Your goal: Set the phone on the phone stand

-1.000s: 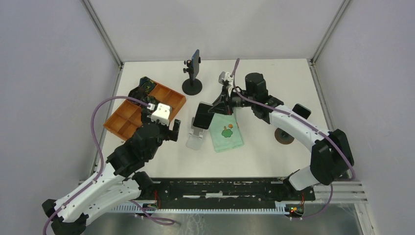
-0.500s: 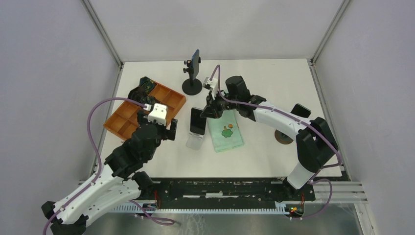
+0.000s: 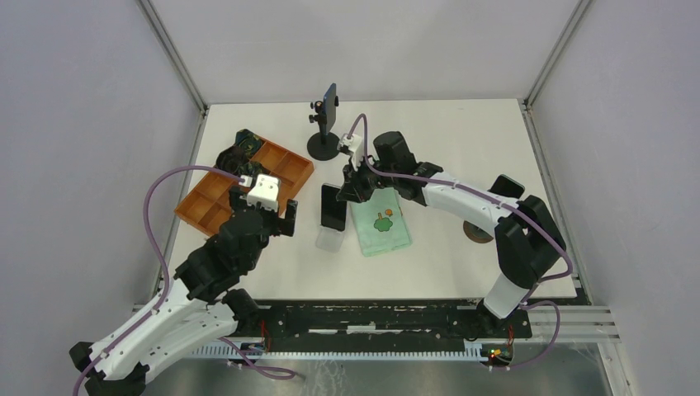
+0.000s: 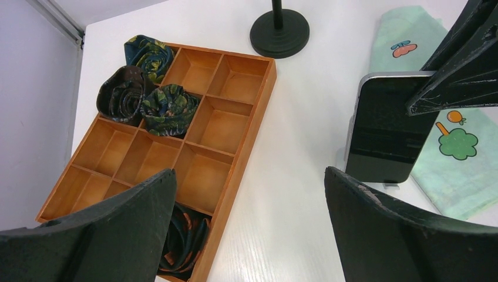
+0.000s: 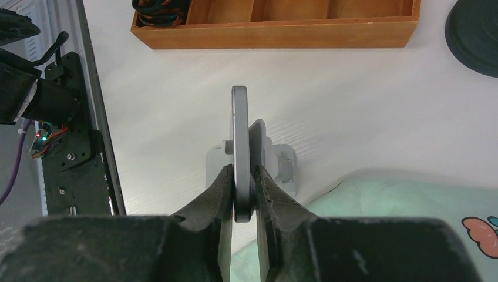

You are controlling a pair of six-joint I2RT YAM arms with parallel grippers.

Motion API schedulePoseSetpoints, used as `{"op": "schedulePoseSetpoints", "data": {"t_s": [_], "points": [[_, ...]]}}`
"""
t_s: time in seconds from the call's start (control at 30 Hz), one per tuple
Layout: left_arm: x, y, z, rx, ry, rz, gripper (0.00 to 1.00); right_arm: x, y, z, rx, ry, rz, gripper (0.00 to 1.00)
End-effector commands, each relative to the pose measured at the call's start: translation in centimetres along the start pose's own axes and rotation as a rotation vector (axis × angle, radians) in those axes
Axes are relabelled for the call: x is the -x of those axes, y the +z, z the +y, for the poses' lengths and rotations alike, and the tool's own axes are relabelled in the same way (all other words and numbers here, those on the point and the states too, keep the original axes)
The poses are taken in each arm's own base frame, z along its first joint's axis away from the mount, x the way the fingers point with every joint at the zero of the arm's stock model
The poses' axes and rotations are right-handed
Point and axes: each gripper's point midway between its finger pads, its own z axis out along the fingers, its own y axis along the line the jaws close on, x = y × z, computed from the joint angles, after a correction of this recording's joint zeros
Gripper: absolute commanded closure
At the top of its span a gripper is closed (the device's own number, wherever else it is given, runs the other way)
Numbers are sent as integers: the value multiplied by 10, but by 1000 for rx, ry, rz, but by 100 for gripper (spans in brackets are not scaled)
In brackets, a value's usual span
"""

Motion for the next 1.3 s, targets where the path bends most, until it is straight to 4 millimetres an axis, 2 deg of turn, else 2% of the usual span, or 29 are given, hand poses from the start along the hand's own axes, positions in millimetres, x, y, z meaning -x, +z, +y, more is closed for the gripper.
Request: {"op": "schedulePoseSetpoints", "data": {"t_s": [0.0, 0.3, 0.5, 0.7, 0.77, 1.07, 1.17, 1.27], "points": [[10, -1, 6, 16, 15, -31, 0, 21, 2, -14, -66, -46, -56, 77], [9, -1, 5, 11, 14, -31, 0, 17, 3, -12, -57, -49, -49, 58], [9, 0, 5, 8, 15, -30, 0, 20, 0, -11, -56, -85, -53, 36], [9, 0, 5, 7, 14, -30, 0, 24, -10, -13, -78, -158, -47, 8], [10, 0, 4, 5, 13, -31, 0, 26, -17, -13, -91, -211, -40, 2], [11, 0, 4, -3, 3, -38, 0, 29, -66, -10, -135, -450, -46, 2], [12, -1, 3, -12, -7, -43, 0, 28, -94, -10, -138, -490, -80, 2], [15, -2, -1, -36, -42, -53, 0, 25, -128, -23, -161, -463, -129, 2]]}}
